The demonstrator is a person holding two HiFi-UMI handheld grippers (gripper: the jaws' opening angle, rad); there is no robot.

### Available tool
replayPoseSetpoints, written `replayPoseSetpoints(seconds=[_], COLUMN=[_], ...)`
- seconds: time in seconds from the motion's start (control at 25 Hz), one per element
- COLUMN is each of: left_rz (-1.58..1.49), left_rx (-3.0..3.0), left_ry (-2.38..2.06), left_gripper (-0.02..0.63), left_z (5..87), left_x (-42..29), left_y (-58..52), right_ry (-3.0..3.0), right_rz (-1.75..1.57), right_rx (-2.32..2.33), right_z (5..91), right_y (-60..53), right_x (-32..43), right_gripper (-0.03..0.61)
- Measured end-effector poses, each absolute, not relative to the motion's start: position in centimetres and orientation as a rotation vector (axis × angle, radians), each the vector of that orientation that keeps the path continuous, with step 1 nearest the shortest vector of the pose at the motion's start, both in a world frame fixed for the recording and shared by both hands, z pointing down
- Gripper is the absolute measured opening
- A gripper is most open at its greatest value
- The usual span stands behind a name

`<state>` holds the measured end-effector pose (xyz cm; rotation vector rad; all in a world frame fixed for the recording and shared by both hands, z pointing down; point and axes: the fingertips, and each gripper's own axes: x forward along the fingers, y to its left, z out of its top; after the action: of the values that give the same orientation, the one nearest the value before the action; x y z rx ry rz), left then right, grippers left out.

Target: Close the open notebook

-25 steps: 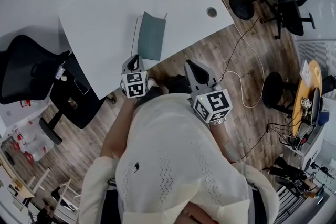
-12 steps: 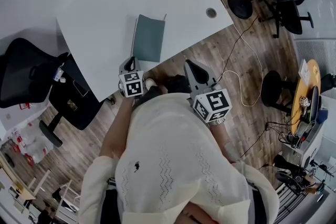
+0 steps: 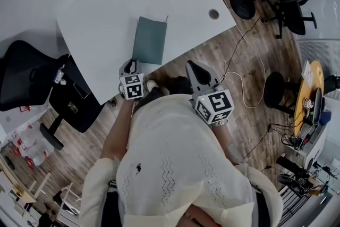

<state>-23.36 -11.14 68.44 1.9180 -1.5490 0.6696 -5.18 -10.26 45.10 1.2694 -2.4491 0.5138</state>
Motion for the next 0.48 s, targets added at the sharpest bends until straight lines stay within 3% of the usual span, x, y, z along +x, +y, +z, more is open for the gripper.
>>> replayPoseSetpoints(seconds=[0.08, 0.48], left_rz=[0.660, 0.550], left_rx=[1.936, 2.047], left_ry=[-1.537, -1.600], left_gripper=[0.154, 0.170], left_z=[68.1, 63.3], left_x=[-23.2, -22.3], left_y=[-11.2, -12.1], right_ry=[-2.449, -2.465], right_rz=[0.515, 0.519], right_rx=[1.269, 1.259], right_z=[45.1, 45.1], right_y=[-10.3, -10.2], right_x=[-5.2, -4.9], right_gripper=[0.002, 0.002])
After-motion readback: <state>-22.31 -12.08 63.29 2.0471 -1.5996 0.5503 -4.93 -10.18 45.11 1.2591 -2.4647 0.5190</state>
